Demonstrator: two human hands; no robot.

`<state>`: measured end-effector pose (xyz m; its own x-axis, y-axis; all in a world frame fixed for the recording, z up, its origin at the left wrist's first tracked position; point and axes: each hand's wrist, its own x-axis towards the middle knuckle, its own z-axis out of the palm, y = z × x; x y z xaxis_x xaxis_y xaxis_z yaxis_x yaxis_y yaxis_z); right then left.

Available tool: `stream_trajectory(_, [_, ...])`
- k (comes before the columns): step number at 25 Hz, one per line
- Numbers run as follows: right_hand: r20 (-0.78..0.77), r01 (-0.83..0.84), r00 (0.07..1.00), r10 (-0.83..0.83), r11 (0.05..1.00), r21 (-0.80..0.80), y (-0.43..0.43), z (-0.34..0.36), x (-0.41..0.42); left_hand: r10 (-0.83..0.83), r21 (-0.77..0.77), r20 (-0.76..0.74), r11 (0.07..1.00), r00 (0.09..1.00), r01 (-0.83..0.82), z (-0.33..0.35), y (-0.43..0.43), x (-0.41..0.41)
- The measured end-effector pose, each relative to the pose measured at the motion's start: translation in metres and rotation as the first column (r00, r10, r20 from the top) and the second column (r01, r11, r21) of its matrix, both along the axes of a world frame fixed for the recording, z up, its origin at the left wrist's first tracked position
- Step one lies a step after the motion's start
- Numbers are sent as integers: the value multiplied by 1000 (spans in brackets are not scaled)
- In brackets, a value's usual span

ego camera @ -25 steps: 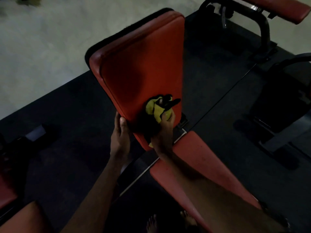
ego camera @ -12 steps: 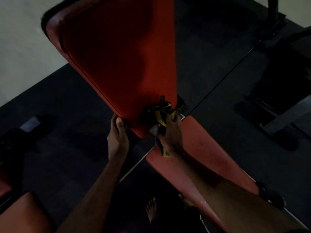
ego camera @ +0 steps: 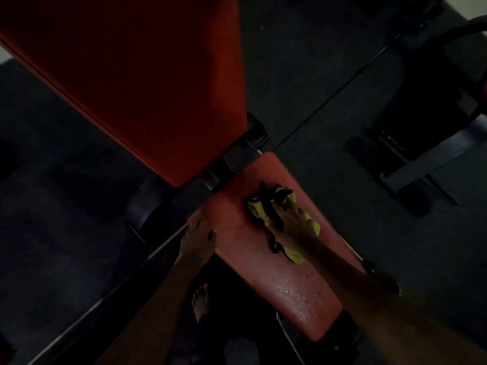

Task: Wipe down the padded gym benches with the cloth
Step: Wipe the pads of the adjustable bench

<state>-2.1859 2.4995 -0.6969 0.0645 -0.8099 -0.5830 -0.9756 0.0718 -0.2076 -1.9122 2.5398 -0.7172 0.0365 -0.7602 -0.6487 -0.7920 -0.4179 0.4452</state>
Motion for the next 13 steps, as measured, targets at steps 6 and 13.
stream_trajectory(6, [-117,-30,993,0,968,-248,19,-55,-3,-29,-68,137,997,990,39,-26,31,-22])
stream_trajectory(13, [-107,131,979,-172,940,-315,-11,-69,10,-46,-116,187,991,981,69,-38,50,-30])
